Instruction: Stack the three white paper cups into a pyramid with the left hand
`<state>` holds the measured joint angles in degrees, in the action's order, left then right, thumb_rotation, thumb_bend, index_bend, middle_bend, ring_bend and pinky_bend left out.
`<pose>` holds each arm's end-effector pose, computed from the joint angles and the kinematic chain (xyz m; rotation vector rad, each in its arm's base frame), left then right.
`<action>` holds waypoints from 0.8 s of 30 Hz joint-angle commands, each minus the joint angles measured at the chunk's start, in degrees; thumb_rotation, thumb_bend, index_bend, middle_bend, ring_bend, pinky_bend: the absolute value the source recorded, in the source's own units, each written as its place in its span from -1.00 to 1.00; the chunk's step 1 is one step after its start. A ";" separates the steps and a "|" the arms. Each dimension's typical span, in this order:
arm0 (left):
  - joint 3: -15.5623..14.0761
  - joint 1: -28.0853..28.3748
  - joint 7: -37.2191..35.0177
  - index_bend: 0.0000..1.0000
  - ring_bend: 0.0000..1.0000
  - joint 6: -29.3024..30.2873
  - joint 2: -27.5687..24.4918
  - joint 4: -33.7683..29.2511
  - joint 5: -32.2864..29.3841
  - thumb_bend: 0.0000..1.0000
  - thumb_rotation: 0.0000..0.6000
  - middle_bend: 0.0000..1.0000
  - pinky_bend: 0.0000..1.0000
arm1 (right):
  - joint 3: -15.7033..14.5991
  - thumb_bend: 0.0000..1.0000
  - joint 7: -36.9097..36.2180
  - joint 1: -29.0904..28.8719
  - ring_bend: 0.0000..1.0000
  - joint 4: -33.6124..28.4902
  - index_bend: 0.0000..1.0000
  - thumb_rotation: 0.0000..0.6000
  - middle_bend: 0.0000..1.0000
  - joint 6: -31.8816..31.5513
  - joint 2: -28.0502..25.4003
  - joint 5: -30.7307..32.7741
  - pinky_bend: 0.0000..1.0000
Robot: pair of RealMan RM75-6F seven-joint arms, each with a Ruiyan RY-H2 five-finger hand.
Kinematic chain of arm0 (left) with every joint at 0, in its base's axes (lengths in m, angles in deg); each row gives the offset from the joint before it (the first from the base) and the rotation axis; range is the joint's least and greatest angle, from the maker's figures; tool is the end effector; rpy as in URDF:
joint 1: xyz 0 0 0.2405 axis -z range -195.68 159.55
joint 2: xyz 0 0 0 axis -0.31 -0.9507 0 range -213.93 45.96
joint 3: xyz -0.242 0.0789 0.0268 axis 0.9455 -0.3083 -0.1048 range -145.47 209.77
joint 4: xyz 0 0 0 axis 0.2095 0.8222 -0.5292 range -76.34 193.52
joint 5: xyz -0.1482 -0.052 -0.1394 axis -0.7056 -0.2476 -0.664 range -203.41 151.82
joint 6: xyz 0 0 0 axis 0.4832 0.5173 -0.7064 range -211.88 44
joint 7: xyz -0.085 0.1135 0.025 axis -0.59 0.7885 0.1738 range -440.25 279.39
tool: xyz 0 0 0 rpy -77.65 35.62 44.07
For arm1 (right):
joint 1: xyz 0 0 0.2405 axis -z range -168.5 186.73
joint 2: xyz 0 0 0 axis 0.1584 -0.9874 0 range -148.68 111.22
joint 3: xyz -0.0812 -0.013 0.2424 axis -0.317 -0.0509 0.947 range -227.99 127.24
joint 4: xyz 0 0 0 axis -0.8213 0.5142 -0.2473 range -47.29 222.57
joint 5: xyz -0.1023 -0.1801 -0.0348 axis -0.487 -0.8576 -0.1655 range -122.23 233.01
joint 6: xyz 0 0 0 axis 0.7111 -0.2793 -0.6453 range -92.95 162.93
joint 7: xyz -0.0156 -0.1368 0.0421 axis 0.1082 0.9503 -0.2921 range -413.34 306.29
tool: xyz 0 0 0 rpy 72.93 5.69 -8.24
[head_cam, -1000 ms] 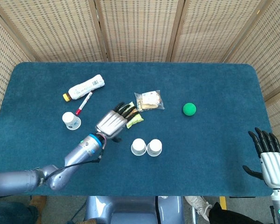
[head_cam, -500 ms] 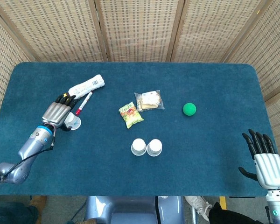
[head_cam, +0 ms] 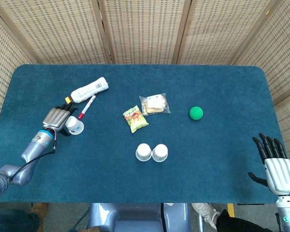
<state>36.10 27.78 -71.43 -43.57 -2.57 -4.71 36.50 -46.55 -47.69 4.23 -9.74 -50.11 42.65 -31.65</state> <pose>-0.2568 0.4089 0.0490 -1.8271 -0.8843 -0.5261 -0.2929 -0.1833 0.1674 1.4178 -0.8340 0.8853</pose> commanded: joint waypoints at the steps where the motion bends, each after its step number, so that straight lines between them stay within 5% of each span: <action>1: 0.74 0.24 0.85 -0.48 -0.63 -0.20 1.81 1.84 -1.01 -0.99 1.00 -0.75 -0.47 | 0.02 -1.00 -0.06 -0.04 -1.00 0.08 -1.00 1.00 -1.00 0.08 0.01 0.08 -1.00; 8: 1.75 -0.25 -0.16 -0.13 -0.39 1.15 3.90 3.96 -0.41 -0.70 1.00 -0.47 -0.30 | 0.16 -1.00 -0.39 -0.04 -1.00 0.25 -1.00 1.00 -1.00 0.11 -0.02 0.40 -1.00; 15: 2.46 -0.83 -0.67 0.00 -0.30 2.43 1.82 1.64 0.67 -0.66 1.00 -0.36 -0.23 | -0.12 -1.00 -0.67 0.19 -1.00 0.31 -1.00 1.00 -1.00 -0.45 -0.18 -0.37 -1.00; 24: 4.66 -0.67 0.34 0.04 -0.27 8.47 -6.76 -17.09 6.30 -0.65 1.00 -0.33 -0.20 | 0.11 -1.00 -1.37 -0.23 -1.00 0.81 -1.00 1.00 -1.00 0.08 0.09 -0.12 -1.00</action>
<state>39.64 26.84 -71.73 -37.75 -5.57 -14.25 39.97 -46.43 -49.10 4.01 -8.89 -50.06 42.77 -31.81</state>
